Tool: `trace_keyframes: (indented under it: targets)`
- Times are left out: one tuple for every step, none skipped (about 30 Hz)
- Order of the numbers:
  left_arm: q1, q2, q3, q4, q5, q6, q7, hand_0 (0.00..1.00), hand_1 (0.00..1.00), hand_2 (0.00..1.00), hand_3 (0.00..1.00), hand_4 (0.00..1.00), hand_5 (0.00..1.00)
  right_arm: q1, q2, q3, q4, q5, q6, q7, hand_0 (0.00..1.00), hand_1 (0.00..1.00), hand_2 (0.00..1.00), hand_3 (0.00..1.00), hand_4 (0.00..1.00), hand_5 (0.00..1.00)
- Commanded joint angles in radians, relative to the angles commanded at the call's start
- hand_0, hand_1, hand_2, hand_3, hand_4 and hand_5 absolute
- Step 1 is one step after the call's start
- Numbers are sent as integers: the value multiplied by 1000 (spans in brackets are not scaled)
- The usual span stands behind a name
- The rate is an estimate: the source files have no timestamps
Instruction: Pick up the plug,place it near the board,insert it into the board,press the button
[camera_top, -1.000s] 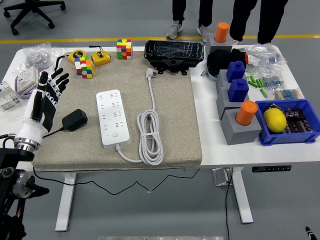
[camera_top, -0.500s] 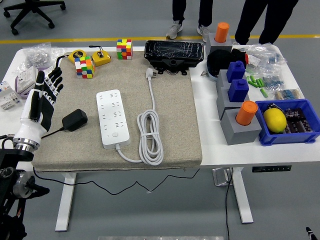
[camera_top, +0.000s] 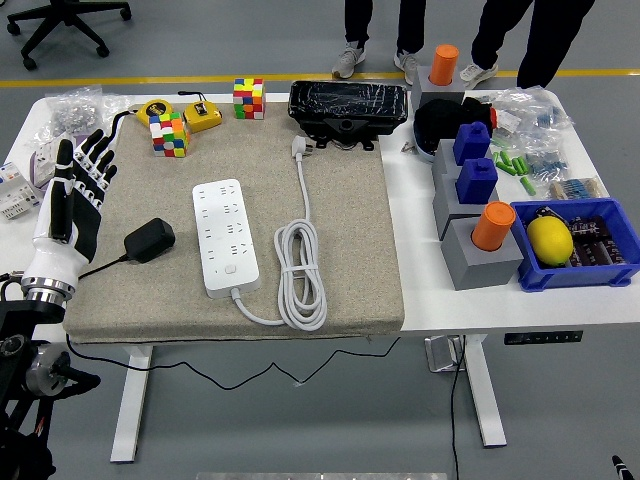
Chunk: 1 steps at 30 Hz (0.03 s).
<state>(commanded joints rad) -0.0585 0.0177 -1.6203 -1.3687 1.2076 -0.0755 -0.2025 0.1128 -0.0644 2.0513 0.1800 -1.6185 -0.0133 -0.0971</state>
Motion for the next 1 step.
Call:
trace_keyframes:
  targets:
    - [-1, -1, -1, 1, 7, 2, 1, 896, 706, 587, 706, 998, 998, 1, -1, -1, 0, 1, 0, 0, 998, 886, 843, 826, 998, 998]
